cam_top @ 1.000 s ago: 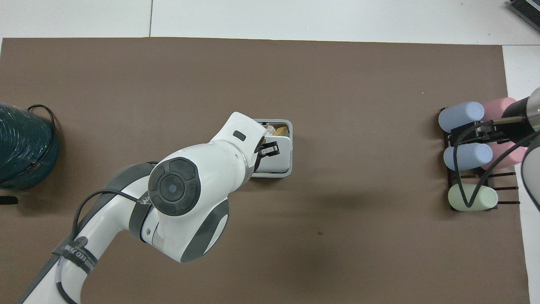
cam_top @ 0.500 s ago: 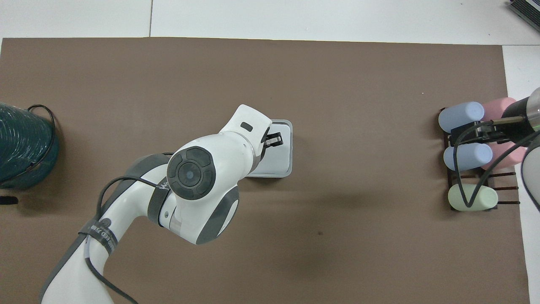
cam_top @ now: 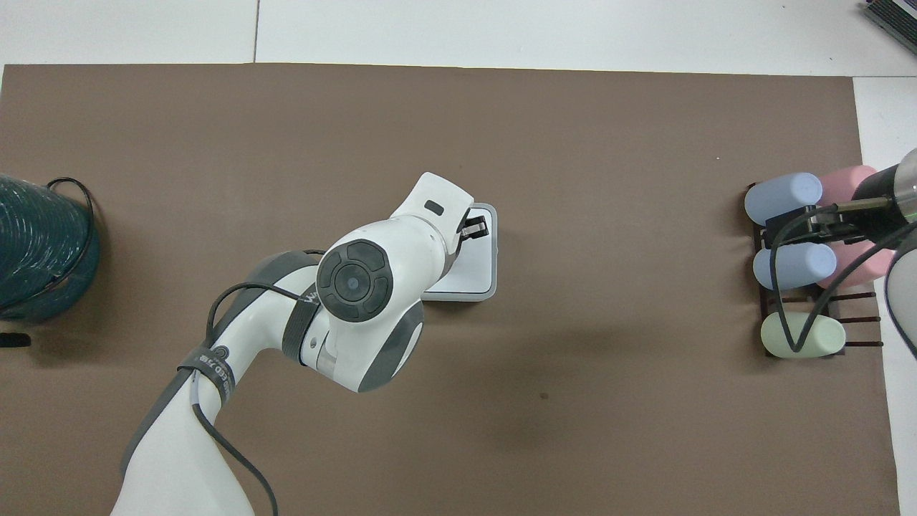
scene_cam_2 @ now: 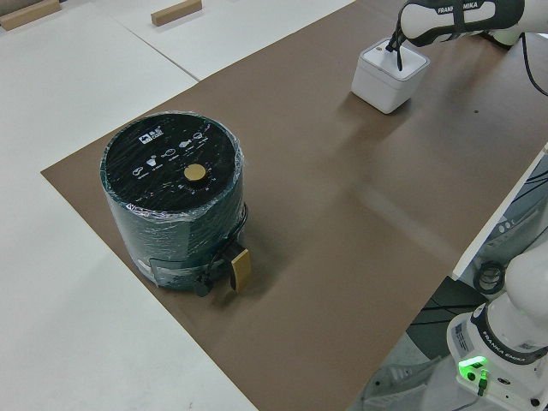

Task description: Close trash can lid

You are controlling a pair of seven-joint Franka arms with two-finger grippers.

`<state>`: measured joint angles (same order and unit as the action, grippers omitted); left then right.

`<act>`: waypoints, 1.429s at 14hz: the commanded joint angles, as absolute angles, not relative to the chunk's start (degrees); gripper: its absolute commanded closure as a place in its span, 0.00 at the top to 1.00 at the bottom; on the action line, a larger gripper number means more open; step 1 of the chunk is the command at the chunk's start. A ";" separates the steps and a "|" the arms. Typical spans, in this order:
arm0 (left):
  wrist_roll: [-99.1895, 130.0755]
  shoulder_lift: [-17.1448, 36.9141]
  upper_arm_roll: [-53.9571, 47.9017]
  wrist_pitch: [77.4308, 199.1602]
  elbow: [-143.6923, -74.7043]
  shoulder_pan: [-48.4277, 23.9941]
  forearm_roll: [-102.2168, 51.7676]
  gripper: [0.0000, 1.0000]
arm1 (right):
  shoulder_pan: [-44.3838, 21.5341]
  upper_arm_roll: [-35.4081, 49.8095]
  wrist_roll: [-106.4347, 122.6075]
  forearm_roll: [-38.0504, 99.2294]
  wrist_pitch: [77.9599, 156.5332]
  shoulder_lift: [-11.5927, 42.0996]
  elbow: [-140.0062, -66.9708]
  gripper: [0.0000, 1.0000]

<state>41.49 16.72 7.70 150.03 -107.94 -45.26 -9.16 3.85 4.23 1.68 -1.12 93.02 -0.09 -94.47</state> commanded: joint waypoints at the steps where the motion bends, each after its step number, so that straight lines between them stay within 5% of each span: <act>1: 40.08 20.92 7.65 151.09 -106.96 -45.44 -10.11 0.00 | 4.04 4.39 2.55 -0.97 92.55 -0.88 -95.19 1.00; 9: 34.74 18.90 8.52 119.67 -90.11 -38.86 -9.58 0.00 | 4.04 4.39 2.55 -0.97 92.55 -0.88 -95.19 1.00; 14: 19.63 13.37 8.96 102.77 -88.51 -28.06 -7.58 0.01 | 4.04 4.39 2.55 -0.97 92.64 -0.88 -95.19 1.00; 18: 10.14 9.15 8.96 95.12 -88.68 -19.09 -3.17 0.06 | 4.04 4.39 2.55 -0.97 92.55 -0.88 -95.19 1.00; 20: 5.12 6.08 8.96 91.60 -88.68 -15.66 -1.41 0.23 | 4.04 4.39 2.55 -0.97 92.55 -0.88 -95.19 1.00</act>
<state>8.81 9.40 9.62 95.02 -88.11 -18.20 -3.43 3.85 4.23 1.68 -1.12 93.02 -0.09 -94.47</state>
